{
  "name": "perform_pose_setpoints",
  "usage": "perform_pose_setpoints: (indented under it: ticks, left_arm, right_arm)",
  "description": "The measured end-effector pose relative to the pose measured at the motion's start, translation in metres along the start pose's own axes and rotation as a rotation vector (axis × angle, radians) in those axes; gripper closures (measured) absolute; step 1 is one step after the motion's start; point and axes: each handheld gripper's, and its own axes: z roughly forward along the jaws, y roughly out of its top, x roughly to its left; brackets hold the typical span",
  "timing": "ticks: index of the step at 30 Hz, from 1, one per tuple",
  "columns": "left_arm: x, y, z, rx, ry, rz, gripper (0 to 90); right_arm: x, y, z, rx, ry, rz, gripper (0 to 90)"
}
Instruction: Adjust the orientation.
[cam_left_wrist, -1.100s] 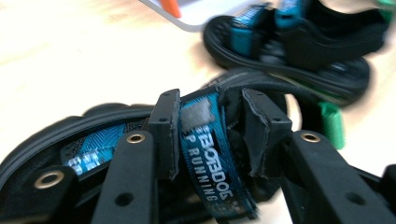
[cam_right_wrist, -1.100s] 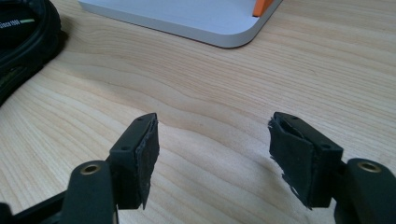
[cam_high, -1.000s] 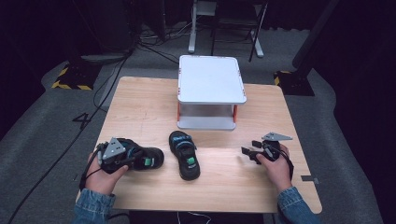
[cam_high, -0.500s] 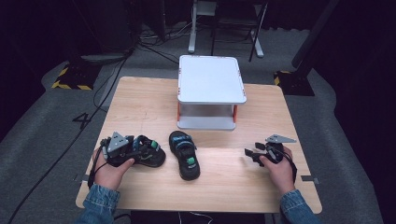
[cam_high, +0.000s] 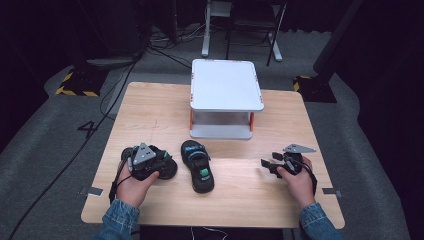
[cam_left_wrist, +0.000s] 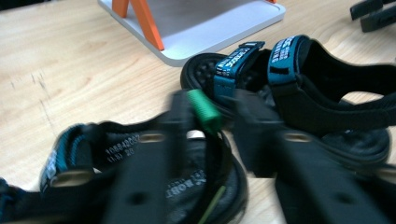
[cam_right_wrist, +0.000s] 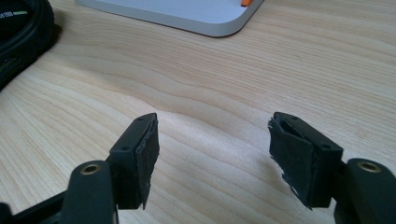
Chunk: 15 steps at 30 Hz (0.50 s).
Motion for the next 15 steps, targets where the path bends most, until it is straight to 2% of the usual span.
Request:
perform_pose_setpoints:
  ticks: [1, 3, 7, 8, 9, 10, 12, 15]
  left_arm:
    - [0.0, 0.001, -0.002, 0.005, 0.0, -0.007, 79.5]
    - [0.0, 0.002, -0.007, 0.017, -0.017, -0.019, 85.6]
    - [-0.001, 0.002, -0.027, 0.041, -0.02, 0.0, 86.5]
    - [-0.001, 0.0, -0.035, 0.038, -0.024, -0.016, 86.5]
    - [-0.001, 0.0, -0.035, 0.038, -0.024, -0.016, 86.4]
    - [0.001, -0.006, -0.05, 0.041, -0.031, -0.036, 86.3]
    - [0.002, -0.012, -0.063, 0.047, -0.035, -0.076, 86.3]
    - [0.005, -0.023, -0.085, 0.063, -0.009, -0.106, 86.2]
  right_arm:
    - [-0.001, 0.0, 0.0, -0.002, 0.0, 0.003, 33.5]
    - [-0.001, 0.0, 0.0, 0.0, 0.001, 0.005, 33.5]
    - [0.001, 0.002, 0.003, 0.004, 0.009, -0.003, 33.5]
    - [0.002, 0.004, 0.005, 0.001, 0.012, -0.007, 33.4]
    - [0.003, 0.006, 0.007, 0.003, 0.018, -0.014, 33.5]
    - [0.004, 0.008, 0.01, 0.002, 0.025, -0.015, 33.5]
    - [0.007, 0.012, 0.016, 0.008, 0.037, -0.033, 33.5]
    - [0.013, 0.018, 0.025, 0.012, 0.06, -0.054, 33.5]
